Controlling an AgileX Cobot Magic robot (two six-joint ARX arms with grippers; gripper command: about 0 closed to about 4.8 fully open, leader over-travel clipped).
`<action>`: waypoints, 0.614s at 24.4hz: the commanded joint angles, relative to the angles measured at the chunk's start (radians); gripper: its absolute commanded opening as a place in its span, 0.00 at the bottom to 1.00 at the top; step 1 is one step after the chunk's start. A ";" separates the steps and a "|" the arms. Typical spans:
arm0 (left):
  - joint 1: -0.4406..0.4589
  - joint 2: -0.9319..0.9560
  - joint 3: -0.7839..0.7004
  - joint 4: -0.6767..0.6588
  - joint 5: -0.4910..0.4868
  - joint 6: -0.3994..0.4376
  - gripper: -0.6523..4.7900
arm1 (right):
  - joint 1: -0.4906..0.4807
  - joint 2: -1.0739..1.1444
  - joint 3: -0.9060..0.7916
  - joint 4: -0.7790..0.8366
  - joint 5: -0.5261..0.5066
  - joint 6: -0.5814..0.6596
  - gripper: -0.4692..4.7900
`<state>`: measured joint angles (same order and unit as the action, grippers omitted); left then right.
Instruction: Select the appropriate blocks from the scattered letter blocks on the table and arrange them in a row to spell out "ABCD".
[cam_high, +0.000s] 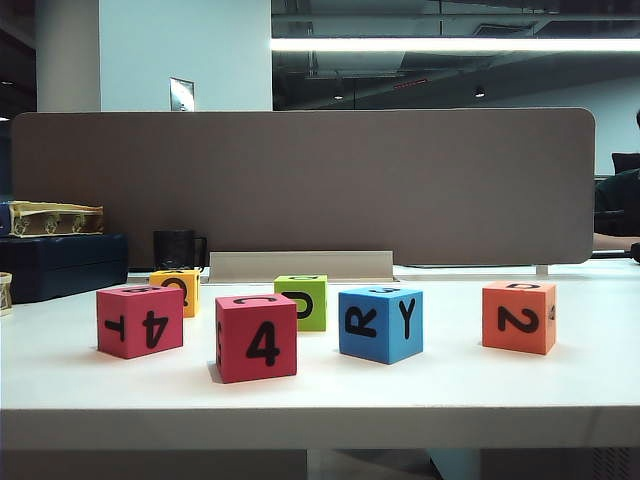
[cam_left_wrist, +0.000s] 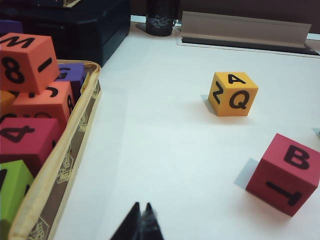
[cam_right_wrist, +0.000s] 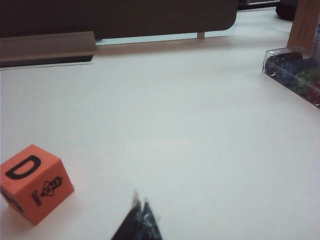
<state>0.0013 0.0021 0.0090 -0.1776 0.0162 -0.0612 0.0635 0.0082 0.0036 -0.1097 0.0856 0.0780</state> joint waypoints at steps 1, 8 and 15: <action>-0.002 0.000 0.001 -0.008 0.006 -0.003 0.11 | 0.002 -0.011 -0.002 0.008 -0.002 0.001 0.09; -0.002 0.000 0.001 -0.008 0.006 -0.003 0.11 | 0.002 -0.011 -0.002 0.008 -0.002 0.001 0.09; -0.002 0.000 0.021 0.098 0.134 -0.137 0.11 | 0.006 -0.011 0.022 0.080 -0.044 0.062 0.09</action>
<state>0.0013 0.0025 0.0113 -0.1276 0.1165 -0.1608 0.0692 0.0082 0.0071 -0.0574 0.0486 0.1246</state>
